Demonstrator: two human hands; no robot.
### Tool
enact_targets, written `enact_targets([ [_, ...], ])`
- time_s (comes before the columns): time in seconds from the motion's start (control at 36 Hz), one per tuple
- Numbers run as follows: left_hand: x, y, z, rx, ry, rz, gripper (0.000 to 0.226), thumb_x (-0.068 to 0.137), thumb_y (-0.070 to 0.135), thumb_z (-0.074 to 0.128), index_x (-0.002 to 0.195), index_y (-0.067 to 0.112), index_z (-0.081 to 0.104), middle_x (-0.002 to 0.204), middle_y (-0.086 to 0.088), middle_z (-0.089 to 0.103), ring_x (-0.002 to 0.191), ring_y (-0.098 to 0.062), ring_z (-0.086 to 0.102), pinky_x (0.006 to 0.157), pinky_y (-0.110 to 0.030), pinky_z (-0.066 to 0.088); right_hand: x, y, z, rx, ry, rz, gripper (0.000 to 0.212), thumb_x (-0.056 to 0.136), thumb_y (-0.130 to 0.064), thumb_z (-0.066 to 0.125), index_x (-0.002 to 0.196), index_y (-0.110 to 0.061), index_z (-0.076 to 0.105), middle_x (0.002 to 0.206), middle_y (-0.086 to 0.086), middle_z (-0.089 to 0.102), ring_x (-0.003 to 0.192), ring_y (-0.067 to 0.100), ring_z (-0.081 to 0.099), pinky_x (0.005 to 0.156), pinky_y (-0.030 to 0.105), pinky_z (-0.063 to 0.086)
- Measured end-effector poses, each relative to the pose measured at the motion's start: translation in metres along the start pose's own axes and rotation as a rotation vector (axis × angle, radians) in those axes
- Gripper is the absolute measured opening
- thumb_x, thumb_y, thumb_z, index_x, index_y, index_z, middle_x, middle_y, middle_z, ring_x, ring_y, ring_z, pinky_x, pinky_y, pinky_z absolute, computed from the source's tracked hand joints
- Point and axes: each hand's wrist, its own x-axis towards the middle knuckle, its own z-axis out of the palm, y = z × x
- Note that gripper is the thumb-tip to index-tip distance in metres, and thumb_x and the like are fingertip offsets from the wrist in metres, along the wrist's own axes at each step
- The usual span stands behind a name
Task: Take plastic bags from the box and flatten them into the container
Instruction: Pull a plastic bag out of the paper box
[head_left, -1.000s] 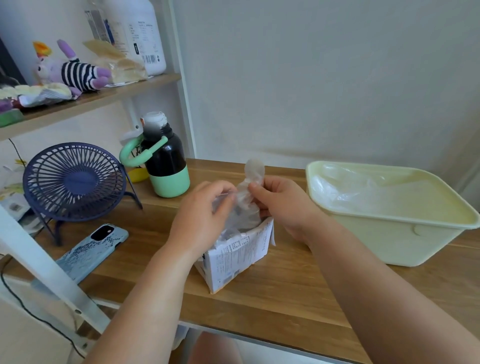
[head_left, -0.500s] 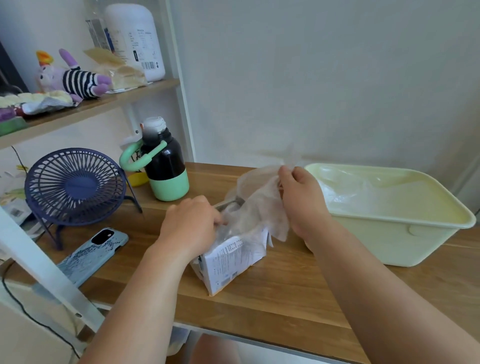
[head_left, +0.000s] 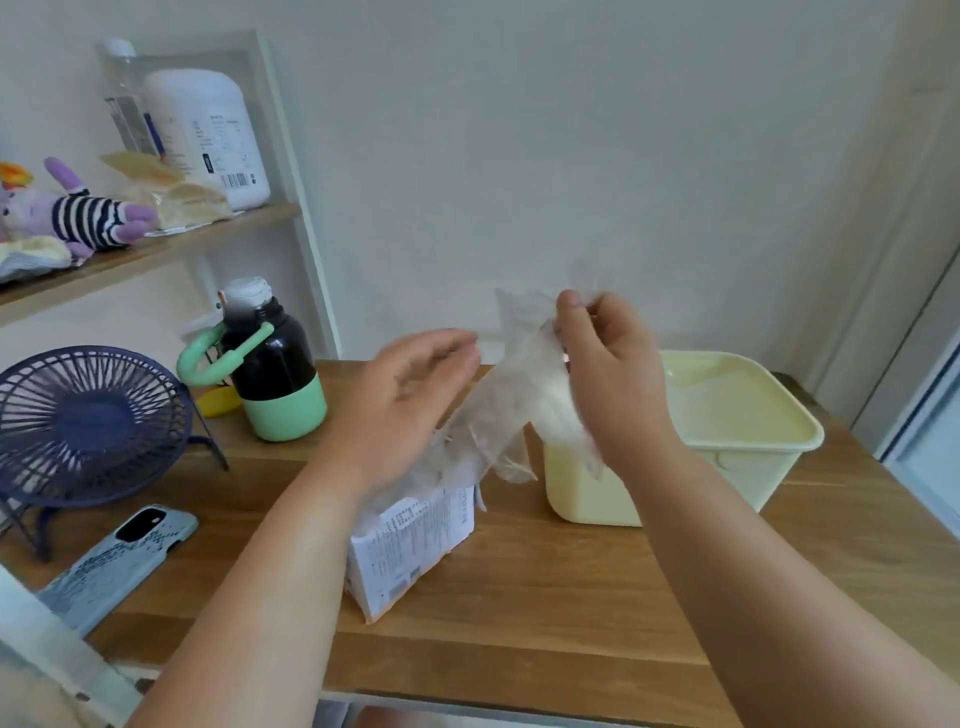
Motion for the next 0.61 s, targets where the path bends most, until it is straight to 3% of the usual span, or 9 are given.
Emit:
enact_targets([
  [0.08, 0.002, 0.008, 0.022, -0.355, -0.349, -0.172, 0.069, 0.066, 0.076, 0.066, 0.118, 0.031, 0.067, 0.125, 0.001, 0.066, 0.12, -0.019, 0.059, 0.104, -0.049, 0.041, -0.004, -0.005, -0.008, 0.102, -0.241, 0.044, 0.04, 0.095, -0.036, 0.052, 0.08, 0.0, 0.061, 0.073, 0.005, 0.057, 0.067, 0.013, 0.052, 0.065, 0.032, 0.043],
  [0.11, 0.003, 0.008, 0.027, -0.399, -0.364, -0.167, 0.069, 0.065, 0.074, 0.07, 0.116, 0.027, 0.068, 0.122, -0.002, 0.067, 0.119, -0.022, 0.059, 0.104, -0.051, 0.04, -0.004, -0.007, -0.01, 0.191, -0.342, 0.117, 0.04, 0.094, -0.038, 0.051, 0.084, -0.002, 0.064, 0.077, 0.005, 0.061, 0.069, 0.014, 0.055, 0.065, 0.03, 0.043],
  [0.17, 0.005, 0.011, 0.039, -0.471, -0.283, -0.177, 0.043, 0.071, 0.054, 0.074, 0.1, 0.024, 0.075, 0.106, -0.005, 0.07, 0.105, -0.021, 0.063, 0.103, -0.047, 0.044, -0.003, -0.01, -0.02, 0.371, -0.467, 0.294, 0.035, 0.085, -0.039, 0.05, 0.093, -0.01, 0.068, 0.089, 0.004, 0.069, 0.077, 0.017, 0.063, 0.067, 0.027, 0.046],
  [0.25, 0.012, 0.011, 0.053, -0.554, -0.164, -0.269, 0.02, 0.083, 0.021, 0.071, 0.101, 0.014, 0.074, 0.097, -0.006, 0.072, 0.088, -0.018, 0.069, 0.091, -0.039, 0.049, 0.003, -0.01, -0.036, 0.435, -0.355, 0.342, 0.028, 0.075, -0.029, 0.052, 0.094, -0.016, 0.069, 0.091, 0.005, 0.071, 0.084, 0.019, 0.063, 0.076, 0.032, 0.052],
  [0.31, 0.017, 0.01, 0.058, -0.615, -0.13, -0.322, 0.013, 0.092, 0.006, 0.06, 0.102, 0.008, 0.068, 0.095, -0.006, 0.073, 0.08, -0.017, 0.071, 0.079, -0.033, 0.054, 0.007, -0.009, -0.048, 0.25, -0.204, 0.276, 0.021, 0.086, -0.016, 0.054, 0.104, -0.019, 0.064, 0.101, 0.002, 0.067, 0.093, 0.015, 0.059, 0.083, 0.032, 0.049],
  [0.42, 0.025, 0.018, 0.069, -0.748, -0.214, -0.368, 0.023, 0.096, 0.002, 0.045, 0.092, 0.013, 0.065, 0.085, -0.001, 0.073, 0.071, -0.015, 0.07, 0.066, -0.027, 0.057, 0.012, 0.002, -0.077, -0.051, -0.214, 0.308, 0.07, 0.086, -0.029, 0.066, 0.145, -0.03, 0.029, 0.131, -0.007, 0.041, 0.12, 0.012, 0.043, 0.094, 0.028, 0.035],
  [0.47, 0.03, 0.021, 0.074, -0.734, -0.272, -0.373, 0.024, 0.097, 0.002, 0.044, 0.093, 0.014, 0.064, 0.084, 0.0, 0.072, 0.068, -0.013, 0.069, 0.061, -0.024, 0.056, 0.016, 0.008, -0.086, 0.007, -0.281, 0.409, 0.082, 0.078, -0.034, 0.074, 0.146, -0.027, 0.029, 0.13, -0.007, 0.042, 0.118, 0.013, 0.046, 0.097, 0.029, 0.037],
  [0.53, 0.036, 0.024, 0.079, -0.7, -0.313, -0.371, 0.023, 0.097, 0.001, 0.044, 0.096, 0.012, 0.065, 0.084, -0.001, 0.072, 0.065, -0.012, 0.067, 0.056, -0.022, 0.054, 0.022, 0.012, -0.095, 0.093, -0.292, 0.486, 0.078, 0.069, -0.031, 0.079, 0.138, -0.02, 0.044, 0.124, -0.001, 0.055, 0.107, 0.017, 0.058, 0.094, 0.033, 0.047],
  [0.61, 0.047, 0.024, 0.08, -0.615, -0.317, -0.367, 0.02, 0.093, -0.002, 0.051, 0.099, 0.01, 0.065, 0.086, -0.001, 0.073, 0.063, -0.01, 0.067, 0.055, -0.02, 0.054, 0.032, 0.012, -0.102, 0.191, -0.225, 0.467, 0.036, 0.082, -0.007, 0.069, 0.116, -0.011, 0.057, 0.086, 0.006, 0.061, 0.066, 0.014, 0.06, 0.061, 0.026, 0.052],
])
